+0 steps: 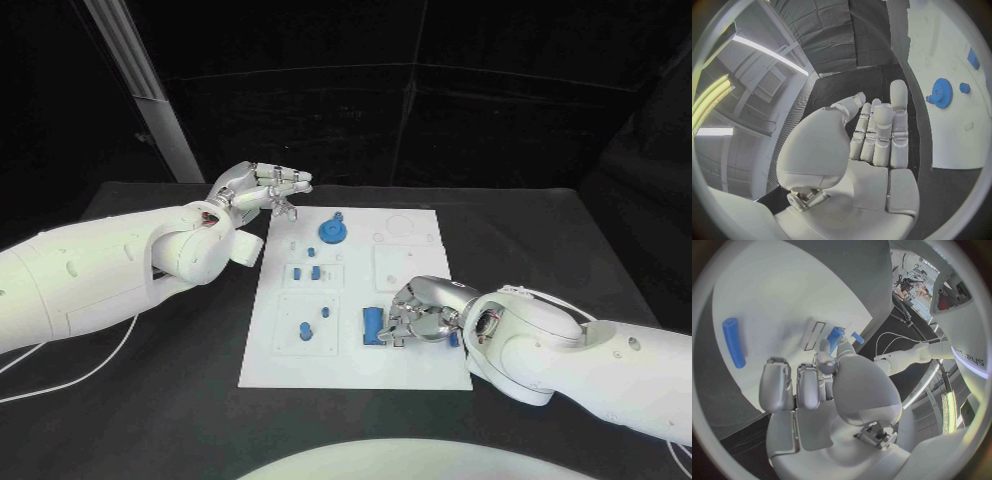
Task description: Assemble the parts on the task board
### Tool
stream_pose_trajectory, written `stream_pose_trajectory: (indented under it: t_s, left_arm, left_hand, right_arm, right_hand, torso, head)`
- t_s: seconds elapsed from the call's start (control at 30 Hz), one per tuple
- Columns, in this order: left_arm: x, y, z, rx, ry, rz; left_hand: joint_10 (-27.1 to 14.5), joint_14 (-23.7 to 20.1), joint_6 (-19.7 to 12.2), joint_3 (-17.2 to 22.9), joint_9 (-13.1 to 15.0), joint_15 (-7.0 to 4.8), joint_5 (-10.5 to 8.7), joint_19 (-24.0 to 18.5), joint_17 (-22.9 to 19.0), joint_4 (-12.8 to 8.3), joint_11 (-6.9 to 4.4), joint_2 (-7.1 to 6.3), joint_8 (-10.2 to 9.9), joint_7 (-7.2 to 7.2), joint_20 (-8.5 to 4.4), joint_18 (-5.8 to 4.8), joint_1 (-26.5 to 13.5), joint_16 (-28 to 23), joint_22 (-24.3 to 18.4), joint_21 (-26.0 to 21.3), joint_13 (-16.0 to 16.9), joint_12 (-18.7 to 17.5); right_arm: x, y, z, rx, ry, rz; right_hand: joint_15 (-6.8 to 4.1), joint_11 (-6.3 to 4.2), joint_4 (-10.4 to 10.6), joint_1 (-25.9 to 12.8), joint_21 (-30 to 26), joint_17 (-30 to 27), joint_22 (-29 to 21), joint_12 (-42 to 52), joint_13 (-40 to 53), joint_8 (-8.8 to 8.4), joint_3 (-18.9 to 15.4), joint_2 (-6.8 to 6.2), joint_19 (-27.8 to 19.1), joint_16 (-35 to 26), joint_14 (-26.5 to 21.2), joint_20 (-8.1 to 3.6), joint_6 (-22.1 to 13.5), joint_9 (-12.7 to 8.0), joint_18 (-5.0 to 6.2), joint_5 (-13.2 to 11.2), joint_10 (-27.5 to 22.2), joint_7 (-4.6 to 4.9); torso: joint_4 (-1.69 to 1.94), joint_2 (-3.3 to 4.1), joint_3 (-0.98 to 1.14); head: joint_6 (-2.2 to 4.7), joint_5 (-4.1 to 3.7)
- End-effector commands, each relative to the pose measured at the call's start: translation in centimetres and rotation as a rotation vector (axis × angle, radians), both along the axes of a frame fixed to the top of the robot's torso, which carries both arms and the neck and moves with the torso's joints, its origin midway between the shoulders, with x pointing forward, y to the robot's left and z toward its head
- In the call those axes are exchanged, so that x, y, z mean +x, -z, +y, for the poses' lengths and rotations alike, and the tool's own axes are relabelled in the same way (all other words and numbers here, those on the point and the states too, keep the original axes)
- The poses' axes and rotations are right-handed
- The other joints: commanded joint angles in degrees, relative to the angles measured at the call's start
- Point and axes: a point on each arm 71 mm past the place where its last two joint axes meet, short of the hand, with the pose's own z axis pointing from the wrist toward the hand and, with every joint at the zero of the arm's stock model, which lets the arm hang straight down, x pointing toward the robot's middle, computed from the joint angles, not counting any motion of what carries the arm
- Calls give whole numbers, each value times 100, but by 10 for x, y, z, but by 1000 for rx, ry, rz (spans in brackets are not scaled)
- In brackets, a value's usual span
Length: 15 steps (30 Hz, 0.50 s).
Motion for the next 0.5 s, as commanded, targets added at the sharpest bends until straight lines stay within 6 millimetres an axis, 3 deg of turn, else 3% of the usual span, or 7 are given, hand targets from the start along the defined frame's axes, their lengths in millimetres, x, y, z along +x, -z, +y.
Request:
stream_pose_trajectory:
  t_s: [0.03,0.17,0.3,0.43,0.5]
  left_arm:
    - [0,-1,0,-7,7,-2]
    - [0,-1,1,-6,5,-2]
    - [0,-1,1,-6,4,-3]
    - [0,-1,0,-6,4,-3]
    - [0,-1,1,-6,4,-3]
  left_hand:
    - [-34,-42,-11,-21,-3,-9,31,-15,-5,0,14,26,23,33,14,83,2,1,-7,-22,-9,37]
    - [-34,-42,-11,-21,-3,-9,31,-15,-5,0,14,26,23,33,14,83,2,1,-7,-22,-9,37]
    - [-34,-42,-11,-21,-3,-9,31,-15,-5,0,14,26,23,33,14,83,2,1,-7,-22,-9,37]
    - [-41,-46,-19,-26,-4,-8,32,-12,-16,0,16,29,22,37,14,82,6,1,-12,-28,-10,49]
    - [-41,-46,-19,-26,-4,-8,32,-12,-16,0,16,29,22,37,14,82,6,1,-12,-28,-10,49]
  right_arm:
    - [1,-6,-9,47,53,-44]
    - [-2,-12,-29,93,111,-62]
    - [-4,-12,-55,46,154,-32]
    - [-5,-8,-75,-54,166,-9]
    - [-5,-7,-80,-88,166,-11]
  right_hand:
    - [-33,20,-7,45,-13,84,-45,-69,-48,-51,-49,29,-18,-29,338,-4,-88,-32,-88,179,-15,34]
    - [22,92,-31,142,-40,59,-86,-140,-88,-279,-84,81,-37,-54,333,36,-275,-144,-82,396,-58,128]
    - [65,142,-34,173,-67,16,-128,-284,-193,-463,-135,95,-57,-88,323,74,-340,-238,-74,429,-126,188]
    - [85,163,-20,166,-91,-29,-165,-387,-270,-548,-179,96,-74,-123,312,97,-334,-282,-66,416,-173,209]
    - [87,165,-16,163,-92,-29,-165,-389,-271,-556,-186,98,-75,-124,311,100,-325,-287,-66,414,-174,209]
  torso:
    - [-19,-10,1]
    - [-17,-11,4]
    - [-9,-17,-4]
    - [-13,-11,-1]
    - [-20,-6,7]
  head:
    - [3,-7]
    - [25,-52]
    - [41,-121]
    - [64,-206]
    - [68,-210]
